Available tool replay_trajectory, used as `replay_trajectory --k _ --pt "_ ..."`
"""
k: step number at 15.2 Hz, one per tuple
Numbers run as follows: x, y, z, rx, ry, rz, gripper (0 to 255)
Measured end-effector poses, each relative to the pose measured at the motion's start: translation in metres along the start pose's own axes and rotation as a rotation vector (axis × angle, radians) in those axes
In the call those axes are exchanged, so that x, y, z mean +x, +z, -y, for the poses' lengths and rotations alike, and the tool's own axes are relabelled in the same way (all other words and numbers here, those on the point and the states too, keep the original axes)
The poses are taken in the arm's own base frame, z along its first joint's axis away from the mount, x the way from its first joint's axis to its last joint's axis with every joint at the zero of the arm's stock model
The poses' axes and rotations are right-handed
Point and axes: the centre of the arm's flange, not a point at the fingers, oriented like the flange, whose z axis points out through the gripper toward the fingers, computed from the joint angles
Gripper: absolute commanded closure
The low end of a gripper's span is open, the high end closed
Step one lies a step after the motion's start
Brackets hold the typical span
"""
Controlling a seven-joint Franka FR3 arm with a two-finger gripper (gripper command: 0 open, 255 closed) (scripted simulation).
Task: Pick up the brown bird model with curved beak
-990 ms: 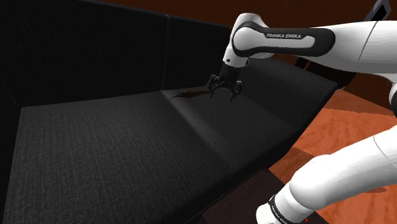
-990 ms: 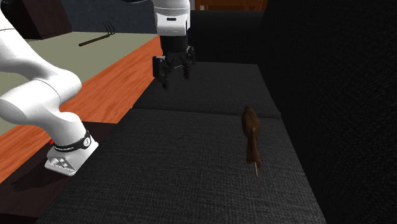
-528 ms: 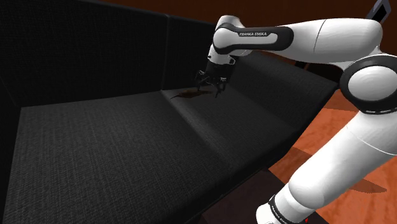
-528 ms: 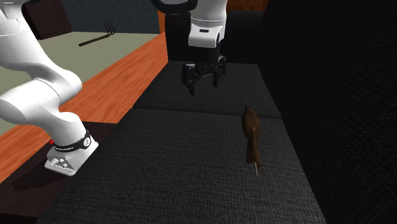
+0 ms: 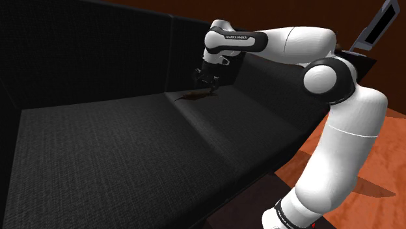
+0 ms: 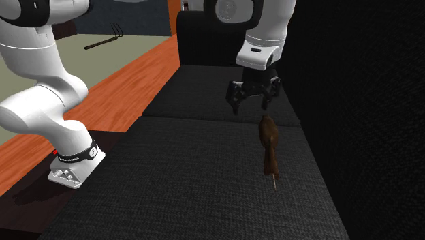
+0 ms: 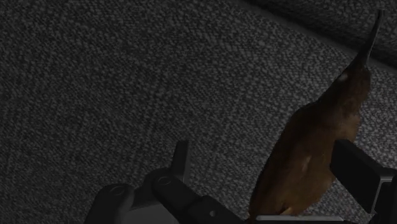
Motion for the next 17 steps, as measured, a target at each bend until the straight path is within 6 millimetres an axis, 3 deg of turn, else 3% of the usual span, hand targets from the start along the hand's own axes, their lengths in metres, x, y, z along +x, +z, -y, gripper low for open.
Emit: replay_trajectory --k 3,6,13,14,17 --pt "0.032 0.009 0.026 0.000 0.117 0.001 0" --pt "0.058 0.018 0.040 0.000 0.210 0.003 0" --pt "0.066 0.052 0.044 0.000 0.228 0.003 0" --pt "0.066 0.054 0.044 0.000 0.228 0.003 255" --pt "0.066 0.055 0.043 0.001 0.228 0.002 255"
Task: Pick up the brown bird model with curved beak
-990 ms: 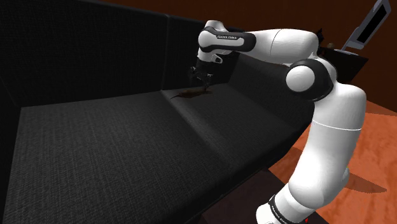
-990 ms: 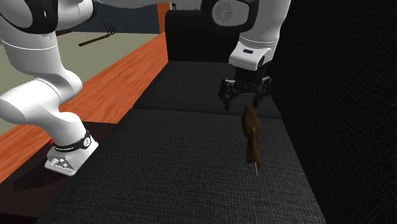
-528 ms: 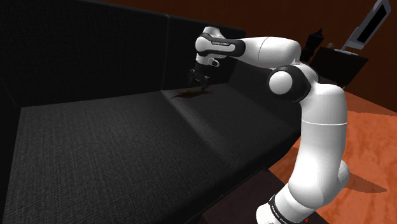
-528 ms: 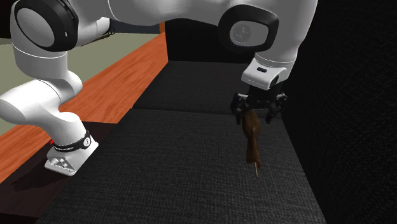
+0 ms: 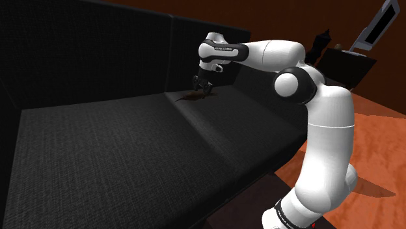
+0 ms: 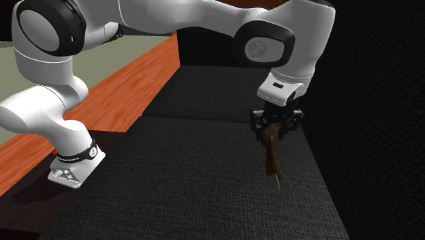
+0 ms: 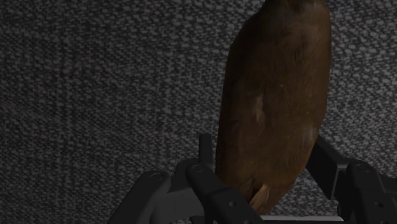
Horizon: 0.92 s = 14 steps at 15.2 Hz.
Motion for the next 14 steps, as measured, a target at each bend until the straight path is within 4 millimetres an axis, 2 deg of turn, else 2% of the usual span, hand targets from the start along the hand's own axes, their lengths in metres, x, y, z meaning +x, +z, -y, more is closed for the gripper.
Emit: replay_trajectory --k 8,14 --pt "0.000 -0.002 0.000 -0.001 0.000 0.000 255" --pt "-0.002 -0.031 -0.001 -0.001 0.000 0.000 255"
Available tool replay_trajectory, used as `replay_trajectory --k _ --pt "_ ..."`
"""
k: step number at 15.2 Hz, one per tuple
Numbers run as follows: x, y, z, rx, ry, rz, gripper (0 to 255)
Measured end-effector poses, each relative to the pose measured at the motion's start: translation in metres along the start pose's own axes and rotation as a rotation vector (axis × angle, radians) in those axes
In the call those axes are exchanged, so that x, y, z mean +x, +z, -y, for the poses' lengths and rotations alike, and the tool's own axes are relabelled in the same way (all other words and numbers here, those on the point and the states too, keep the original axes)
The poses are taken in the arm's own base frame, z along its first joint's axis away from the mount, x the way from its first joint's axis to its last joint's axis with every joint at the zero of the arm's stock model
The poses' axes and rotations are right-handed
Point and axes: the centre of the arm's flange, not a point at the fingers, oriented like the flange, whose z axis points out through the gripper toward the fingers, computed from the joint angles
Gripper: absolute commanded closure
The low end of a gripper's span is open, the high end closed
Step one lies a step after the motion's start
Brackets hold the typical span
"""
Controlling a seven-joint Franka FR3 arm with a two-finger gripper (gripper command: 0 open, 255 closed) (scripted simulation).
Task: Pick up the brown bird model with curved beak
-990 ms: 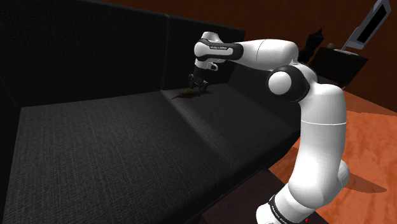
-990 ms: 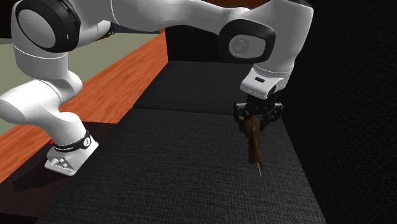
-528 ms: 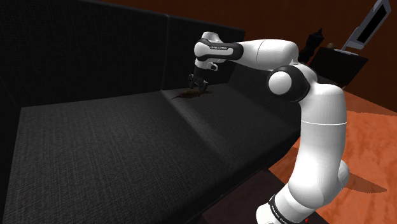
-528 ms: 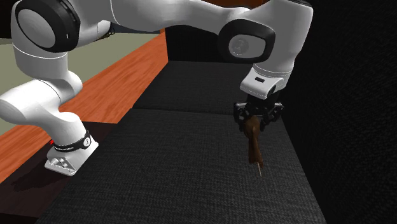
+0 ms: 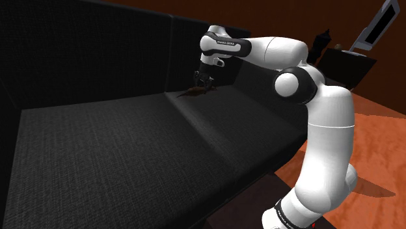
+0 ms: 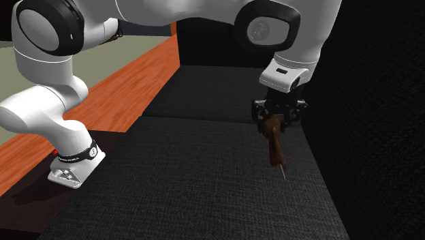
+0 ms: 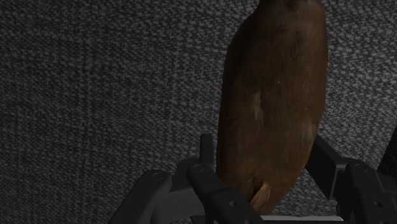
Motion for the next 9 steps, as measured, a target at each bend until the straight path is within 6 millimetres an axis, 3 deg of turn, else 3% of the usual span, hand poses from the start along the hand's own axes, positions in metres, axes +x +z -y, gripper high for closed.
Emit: replay_trajectory --k 9 --pt "-0.004 -0.045 -0.001 0.000 0.000 0.000 255"
